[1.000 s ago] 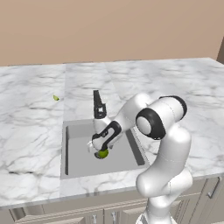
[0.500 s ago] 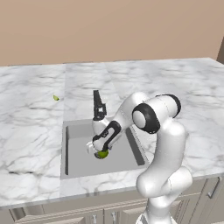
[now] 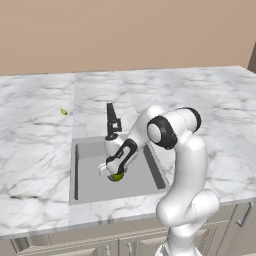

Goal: Turn on the sink faucet. Then move the lime from the counter to the sink. Turn off the sink. Move the vegetable from the sink to the pot next to the stove. Finally move the pot to the front left burner.

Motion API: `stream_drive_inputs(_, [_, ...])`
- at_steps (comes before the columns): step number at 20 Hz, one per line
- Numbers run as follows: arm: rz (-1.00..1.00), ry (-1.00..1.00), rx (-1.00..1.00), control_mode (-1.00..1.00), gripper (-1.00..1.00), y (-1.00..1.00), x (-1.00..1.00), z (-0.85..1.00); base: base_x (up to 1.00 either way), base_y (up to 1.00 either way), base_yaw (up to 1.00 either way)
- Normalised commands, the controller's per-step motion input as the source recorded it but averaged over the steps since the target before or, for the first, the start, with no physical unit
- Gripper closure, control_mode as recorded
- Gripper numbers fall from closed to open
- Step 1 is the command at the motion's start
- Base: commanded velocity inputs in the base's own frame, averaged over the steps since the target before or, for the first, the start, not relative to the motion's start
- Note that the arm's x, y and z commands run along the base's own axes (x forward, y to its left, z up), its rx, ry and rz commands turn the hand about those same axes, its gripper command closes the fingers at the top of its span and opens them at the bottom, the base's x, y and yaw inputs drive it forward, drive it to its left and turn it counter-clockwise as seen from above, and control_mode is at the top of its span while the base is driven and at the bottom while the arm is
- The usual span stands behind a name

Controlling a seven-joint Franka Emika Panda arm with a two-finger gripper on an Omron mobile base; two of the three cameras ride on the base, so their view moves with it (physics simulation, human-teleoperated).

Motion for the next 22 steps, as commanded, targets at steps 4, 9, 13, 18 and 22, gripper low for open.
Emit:
stream_drive_inputs(4, [-0.01, 0.00, 0.00, -1.00, -1.00, 0.01, 0.03, -0.14, 0.00, 0.00, 0.00])
stream_drive_inputs(9, [-0.01, 0.00, 0.00, -1.00, -1.00, 0.01, 0.00, -0.20, 0.00, 0.00, 0.00])
stream_drive_inputs(13, [0.00, 0.00, 0.00, -1.00, 1.00, 0.02, 0.00, -0.39, 0.00, 0.00, 0.00])
stream_drive_inputs(18, [0.00, 0.00, -0.01, -1.00, 1.00, 0.02, 0.00, -0.25, 0.00, 0.00, 0.00])
stream_drive_inputs(22, [0.00, -0.02, 0.00, -1.00, 1.00, 0.01, -0.18, -0.02, 0.00, 0.00, 0.00])
